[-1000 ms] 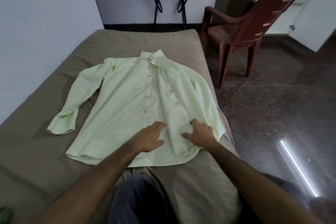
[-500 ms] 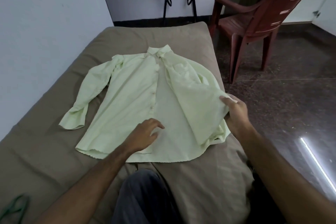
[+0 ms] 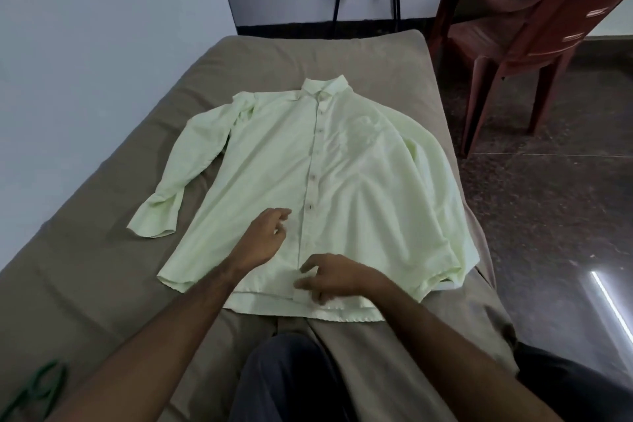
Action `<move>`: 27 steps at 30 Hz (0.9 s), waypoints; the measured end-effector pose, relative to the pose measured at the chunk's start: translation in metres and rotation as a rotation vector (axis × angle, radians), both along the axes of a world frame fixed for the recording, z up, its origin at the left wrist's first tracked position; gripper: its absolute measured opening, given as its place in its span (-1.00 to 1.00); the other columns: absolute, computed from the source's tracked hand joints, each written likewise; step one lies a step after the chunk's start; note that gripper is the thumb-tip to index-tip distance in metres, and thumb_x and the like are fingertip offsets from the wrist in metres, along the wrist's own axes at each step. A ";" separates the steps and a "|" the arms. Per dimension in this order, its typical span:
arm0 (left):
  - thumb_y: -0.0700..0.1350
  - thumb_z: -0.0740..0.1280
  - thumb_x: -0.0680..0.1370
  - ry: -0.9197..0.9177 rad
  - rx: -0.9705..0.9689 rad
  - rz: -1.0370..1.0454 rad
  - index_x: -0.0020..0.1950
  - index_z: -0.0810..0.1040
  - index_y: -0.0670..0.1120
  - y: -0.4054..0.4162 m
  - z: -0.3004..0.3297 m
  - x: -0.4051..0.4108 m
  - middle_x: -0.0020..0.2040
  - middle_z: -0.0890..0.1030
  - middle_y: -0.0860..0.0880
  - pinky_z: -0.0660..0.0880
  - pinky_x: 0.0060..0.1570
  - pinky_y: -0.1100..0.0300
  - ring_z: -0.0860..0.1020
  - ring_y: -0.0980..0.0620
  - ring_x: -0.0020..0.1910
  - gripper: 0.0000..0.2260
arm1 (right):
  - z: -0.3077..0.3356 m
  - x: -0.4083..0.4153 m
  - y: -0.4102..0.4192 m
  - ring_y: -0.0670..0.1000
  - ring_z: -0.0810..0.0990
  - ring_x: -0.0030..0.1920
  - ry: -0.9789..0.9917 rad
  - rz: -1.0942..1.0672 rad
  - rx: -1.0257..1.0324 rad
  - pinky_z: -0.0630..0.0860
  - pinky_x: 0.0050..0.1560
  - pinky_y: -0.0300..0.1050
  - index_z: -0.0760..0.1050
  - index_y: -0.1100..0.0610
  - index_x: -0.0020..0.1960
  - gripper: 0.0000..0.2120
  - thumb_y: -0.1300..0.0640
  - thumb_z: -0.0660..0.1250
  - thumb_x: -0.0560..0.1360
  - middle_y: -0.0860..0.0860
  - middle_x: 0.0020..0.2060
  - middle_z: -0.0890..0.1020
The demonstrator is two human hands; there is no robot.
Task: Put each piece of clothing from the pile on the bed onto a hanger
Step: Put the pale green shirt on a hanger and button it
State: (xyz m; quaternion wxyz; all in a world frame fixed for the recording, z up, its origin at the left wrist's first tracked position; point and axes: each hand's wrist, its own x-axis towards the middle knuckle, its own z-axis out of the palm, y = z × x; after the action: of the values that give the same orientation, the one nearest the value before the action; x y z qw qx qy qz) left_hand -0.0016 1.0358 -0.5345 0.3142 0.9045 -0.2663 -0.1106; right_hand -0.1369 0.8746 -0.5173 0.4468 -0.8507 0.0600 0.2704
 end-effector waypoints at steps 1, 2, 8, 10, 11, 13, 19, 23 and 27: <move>-0.30 0.18 0.62 0.011 0.016 0.007 0.43 0.45 -0.11 -0.008 -0.002 0.006 0.26 0.52 -0.02 0.35 0.12 0.36 0.49 0.12 0.18 -0.62 | 0.005 0.009 -0.006 -0.05 0.69 -0.26 0.008 -0.010 0.019 0.56 -0.19 -0.20 0.57 0.15 0.15 -0.60 -0.17 0.35 0.55 0.07 -0.19 0.74; -0.34 0.15 0.60 0.016 0.031 0.008 0.43 0.45 -0.12 -0.016 -0.003 0.011 0.25 0.52 -0.05 0.34 0.12 0.35 0.49 0.08 0.18 -0.59 | 0.008 0.019 -0.012 -0.05 0.68 -0.27 -0.046 -0.054 -0.013 0.56 -0.21 -0.21 0.60 0.19 0.07 -0.61 -0.15 0.33 0.57 0.07 -0.20 0.73; -0.40 0.11 0.47 0.041 0.018 -0.028 0.32 0.57 0.02 -0.045 -0.010 0.034 0.16 0.47 0.01 0.42 0.28 0.10 0.50 0.02 0.22 -0.45 | 0.003 0.083 -0.018 0.03 0.60 -0.15 -0.410 -0.509 -0.156 0.58 -0.14 0.00 0.45 0.20 0.13 -0.67 0.02 0.41 0.49 0.04 -0.11 0.61; -0.36 0.09 0.45 0.059 -0.016 -0.044 0.25 0.60 0.15 -0.047 -0.010 0.040 0.16 0.50 0.04 0.43 0.27 0.11 0.48 0.11 0.21 -0.43 | -0.005 0.095 -0.016 0.05 0.60 -0.14 -0.340 -0.588 -0.168 0.51 -0.19 -0.06 0.41 0.19 0.09 -0.59 -0.09 0.42 0.46 0.01 -0.12 0.59; -0.37 0.11 0.46 0.056 -0.019 -0.063 0.23 0.61 0.13 -0.049 -0.010 0.041 0.15 0.51 0.03 0.44 0.25 0.14 0.49 0.13 0.18 -0.45 | -0.010 0.099 -0.017 0.07 0.60 -0.14 -0.334 -0.610 -0.204 0.51 -0.19 -0.07 0.42 0.19 0.08 -0.62 -0.07 0.40 0.47 0.02 -0.12 0.60; -0.40 0.18 0.50 0.048 -0.038 -0.058 0.20 0.63 0.00 -0.052 -0.009 0.043 0.13 0.55 -0.03 0.46 0.20 0.21 0.53 0.12 0.12 -0.55 | -0.020 0.101 -0.022 0.09 0.61 -0.14 -0.362 -0.642 -0.231 0.53 -0.17 -0.07 0.49 0.20 0.02 -0.79 0.06 0.34 0.50 0.03 -0.16 0.62; -0.09 0.47 0.47 0.111 -0.078 0.177 -0.17 0.64 0.11 -0.073 -0.017 0.046 -0.15 0.67 0.20 0.56 0.06 0.12 0.62 0.21 -0.07 -0.91 | -0.039 0.097 -0.049 0.04 0.72 -0.20 -0.303 -0.819 0.215 0.68 -0.05 -0.01 0.63 0.15 -0.18 -0.91 0.15 0.45 0.47 0.05 -0.28 0.71; -0.13 0.51 0.46 0.172 -0.086 0.257 -0.14 0.68 0.02 -0.077 -0.015 0.046 -0.20 0.67 0.16 0.57 0.04 0.13 0.63 0.14 -0.08 -0.93 | -0.037 0.097 -0.050 0.05 0.69 -0.28 -0.250 -0.901 0.374 0.69 -0.05 0.02 0.61 0.22 -0.20 -0.87 0.19 0.53 0.42 0.16 -0.27 0.71; -0.14 0.53 0.45 0.154 -0.035 0.253 -0.10 0.67 0.00 -0.077 -0.015 0.043 -0.29 0.61 0.17 0.54 -0.05 0.20 0.63 0.11 -0.14 -0.91 | -0.036 0.101 -0.046 0.03 0.66 -0.30 -0.226 -0.855 0.287 0.65 -0.11 -0.02 0.61 0.24 -0.20 -0.88 0.20 0.50 0.41 0.10 -0.34 0.68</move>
State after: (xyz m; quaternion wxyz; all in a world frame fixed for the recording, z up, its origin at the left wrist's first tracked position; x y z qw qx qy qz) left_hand 0.0418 0.9592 -0.5497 0.3608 0.9140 -0.1272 -0.1347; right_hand -0.0358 0.8290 -0.5528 0.6353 -0.7031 0.3182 -0.0271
